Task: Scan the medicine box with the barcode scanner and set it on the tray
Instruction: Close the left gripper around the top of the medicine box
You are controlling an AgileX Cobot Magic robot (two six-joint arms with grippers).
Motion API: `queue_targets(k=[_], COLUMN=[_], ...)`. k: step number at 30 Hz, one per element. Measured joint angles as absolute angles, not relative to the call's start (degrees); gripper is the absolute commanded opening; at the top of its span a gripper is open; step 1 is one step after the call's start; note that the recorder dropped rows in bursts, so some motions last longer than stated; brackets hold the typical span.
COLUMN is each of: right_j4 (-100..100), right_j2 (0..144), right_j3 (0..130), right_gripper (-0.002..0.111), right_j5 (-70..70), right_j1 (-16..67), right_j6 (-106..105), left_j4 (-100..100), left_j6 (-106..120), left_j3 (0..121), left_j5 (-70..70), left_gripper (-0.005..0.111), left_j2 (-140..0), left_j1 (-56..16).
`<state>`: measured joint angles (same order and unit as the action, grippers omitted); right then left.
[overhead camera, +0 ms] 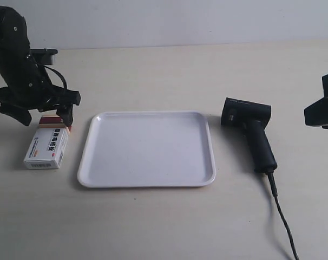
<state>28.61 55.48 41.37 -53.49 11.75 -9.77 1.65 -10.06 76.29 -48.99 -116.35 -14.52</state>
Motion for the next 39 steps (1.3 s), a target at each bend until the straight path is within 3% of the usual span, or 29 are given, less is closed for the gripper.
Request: queue_targets(k=[29, 32, 39], right_j4=[28.61, 28.61, 28.61], right_j2=[55.48, 55.48, 55.48], right_j3=[41.37, 41.37, 41.37], right_gripper=[0.030, 0.030, 0.030], right_j5=[-53.26, -53.26, -53.26], right_j1=[11.75, 11.75, 11.75], right_j6=[-9.77, -9.77, -9.77], left_j4=[1.76, 1.86, 2.24], left_j6=[-10.16, -10.38, -10.58], left_j3=[76.39, 76.39, 76.39], left_j5=[-47.05, -47.05, -47.05], left_gripper=[0.083, 0.076, 0.040], left_j2=[-120.01, -120.27, -120.27], left_j1=[-15.93, -15.93, -15.93])
